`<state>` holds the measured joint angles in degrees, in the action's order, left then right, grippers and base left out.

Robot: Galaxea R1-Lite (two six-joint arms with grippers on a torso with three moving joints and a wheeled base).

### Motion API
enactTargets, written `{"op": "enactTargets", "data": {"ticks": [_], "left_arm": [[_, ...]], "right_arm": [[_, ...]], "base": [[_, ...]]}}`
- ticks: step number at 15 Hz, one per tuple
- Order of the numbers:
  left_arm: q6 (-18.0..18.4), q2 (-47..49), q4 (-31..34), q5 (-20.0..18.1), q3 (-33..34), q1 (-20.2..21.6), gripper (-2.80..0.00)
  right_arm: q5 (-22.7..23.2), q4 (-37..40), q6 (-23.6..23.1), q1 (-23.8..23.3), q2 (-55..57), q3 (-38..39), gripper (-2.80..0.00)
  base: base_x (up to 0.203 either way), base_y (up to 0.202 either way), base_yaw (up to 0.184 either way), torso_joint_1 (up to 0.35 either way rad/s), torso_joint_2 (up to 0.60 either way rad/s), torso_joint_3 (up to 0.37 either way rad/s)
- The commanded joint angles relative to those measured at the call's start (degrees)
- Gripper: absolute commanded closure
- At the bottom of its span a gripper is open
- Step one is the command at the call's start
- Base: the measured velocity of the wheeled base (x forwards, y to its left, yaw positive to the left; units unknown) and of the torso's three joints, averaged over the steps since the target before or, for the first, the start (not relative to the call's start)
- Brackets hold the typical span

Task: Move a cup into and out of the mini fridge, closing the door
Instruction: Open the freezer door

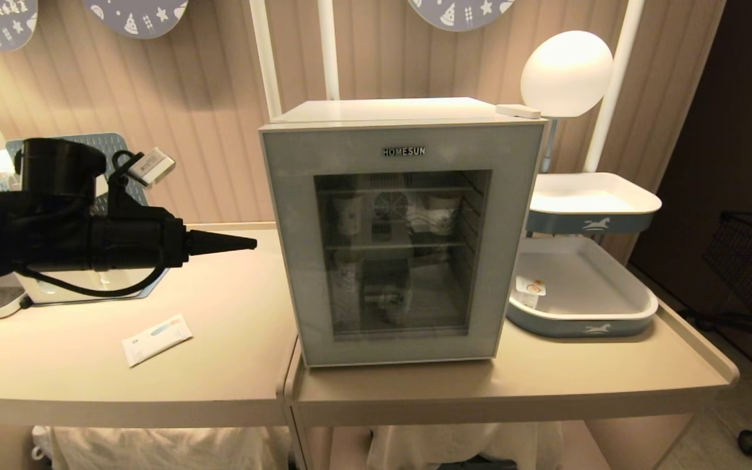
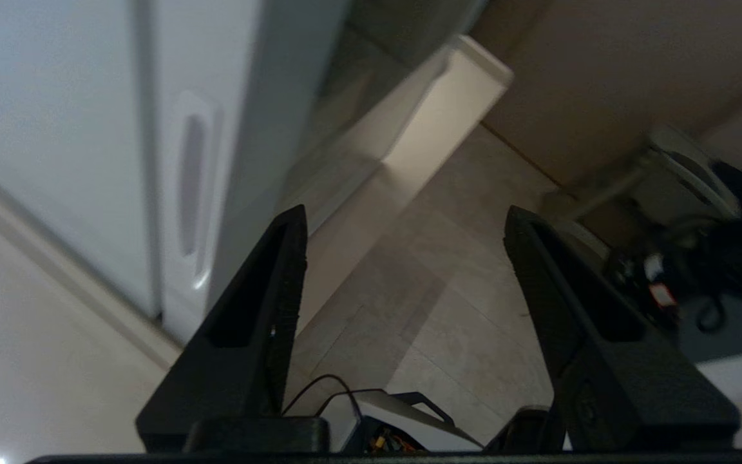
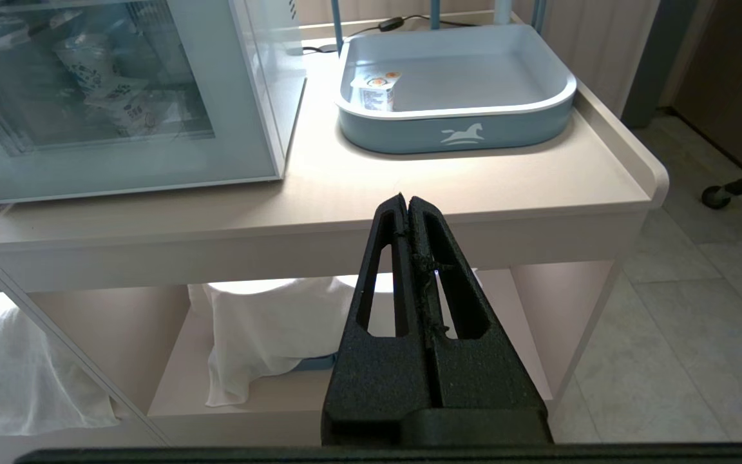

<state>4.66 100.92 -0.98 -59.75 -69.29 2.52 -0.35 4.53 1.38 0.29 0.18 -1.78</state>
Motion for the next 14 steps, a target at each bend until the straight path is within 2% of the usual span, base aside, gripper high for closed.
{"op": "enactTargets", "data": {"ticks": [1,3,6,9,12,14], "left_arm": [[2.16,2.97,-2.05,-7.96,1.36,0.04,-2.8],[6.08,5.34,-5.57,-10.5,3.05,0.03,-2.8],[12.71,9.39,-9.6,-10.13,4.28,-0.47,-2.8],[13.37,10.58,-9.91,-9.67,3.79,-0.41,-2.8],[13.63,13.11,-10.26,-7.04,1.98,-1.31,-2.8],[14.04,15.6,-16.19,-6.68,1.81,-1.53,-2.8]], "right_arm": [[0.0,-0.02,0.03,0.06,0.08,0.02,0.0],[0.0,0.04,0.03,-0.03,0.08,-0.06,0.0],[0.0,-0.05,0.03,0.06,0.08,0.02,0.0],[0.0,0.04,0.03,0.06,0.08,0.0,0.0],[0.09,-0.05,0.03,0.06,0.08,0.02,0.0],[0.0,0.0,0.03,-0.03,0.08,0.02,0.0]], "base": [[0.0,0.0,0.0,0.0,0.0,0.0],[0.0,0.0,0.0,0.0,0.0,0.0],[0.0,0.0,0.0,0.0,0.0,0.0],[0.0,0.0,0.0,0.0,0.0,0.0],[0.0,0.0,0.0,0.0,0.0,0.0],[0.0,0.0,0.0,0.0,0.0,0.0]]}}
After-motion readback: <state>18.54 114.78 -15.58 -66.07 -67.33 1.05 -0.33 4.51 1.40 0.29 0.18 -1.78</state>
